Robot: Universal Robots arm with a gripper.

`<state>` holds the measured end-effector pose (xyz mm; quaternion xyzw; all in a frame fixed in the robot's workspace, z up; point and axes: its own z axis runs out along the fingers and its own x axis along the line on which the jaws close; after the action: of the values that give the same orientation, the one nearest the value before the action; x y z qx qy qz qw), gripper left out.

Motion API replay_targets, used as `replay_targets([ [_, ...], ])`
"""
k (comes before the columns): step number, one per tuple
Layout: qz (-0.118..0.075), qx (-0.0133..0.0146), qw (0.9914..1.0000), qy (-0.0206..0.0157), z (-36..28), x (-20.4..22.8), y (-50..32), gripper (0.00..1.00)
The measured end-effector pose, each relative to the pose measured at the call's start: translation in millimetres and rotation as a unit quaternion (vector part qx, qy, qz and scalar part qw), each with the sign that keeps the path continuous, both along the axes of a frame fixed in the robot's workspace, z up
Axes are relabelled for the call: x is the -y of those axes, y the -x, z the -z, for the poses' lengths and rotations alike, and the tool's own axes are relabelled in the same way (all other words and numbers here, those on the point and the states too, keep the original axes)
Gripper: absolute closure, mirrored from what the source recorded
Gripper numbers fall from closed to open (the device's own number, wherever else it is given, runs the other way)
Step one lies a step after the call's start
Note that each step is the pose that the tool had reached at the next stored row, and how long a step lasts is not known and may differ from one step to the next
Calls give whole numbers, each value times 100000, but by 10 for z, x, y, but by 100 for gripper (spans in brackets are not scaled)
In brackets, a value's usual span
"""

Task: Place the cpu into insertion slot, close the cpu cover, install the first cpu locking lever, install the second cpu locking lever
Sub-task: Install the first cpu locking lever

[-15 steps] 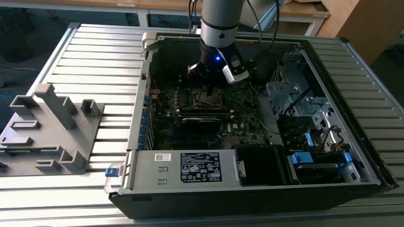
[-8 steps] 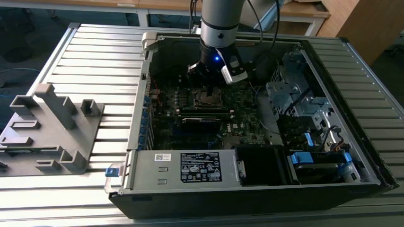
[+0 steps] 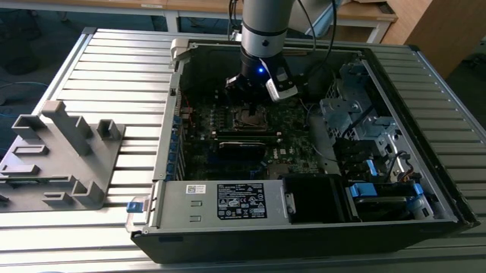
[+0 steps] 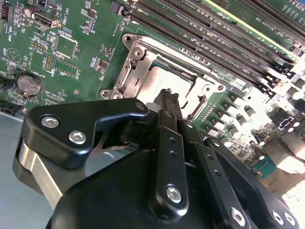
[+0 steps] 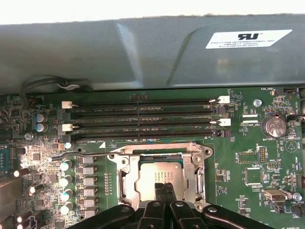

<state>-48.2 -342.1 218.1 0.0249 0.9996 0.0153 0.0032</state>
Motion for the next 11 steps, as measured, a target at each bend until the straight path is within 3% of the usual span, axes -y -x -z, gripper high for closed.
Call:
replay_targets([
  [11, 3, -1, 100000, -2, -43, 0, 0, 89],
])
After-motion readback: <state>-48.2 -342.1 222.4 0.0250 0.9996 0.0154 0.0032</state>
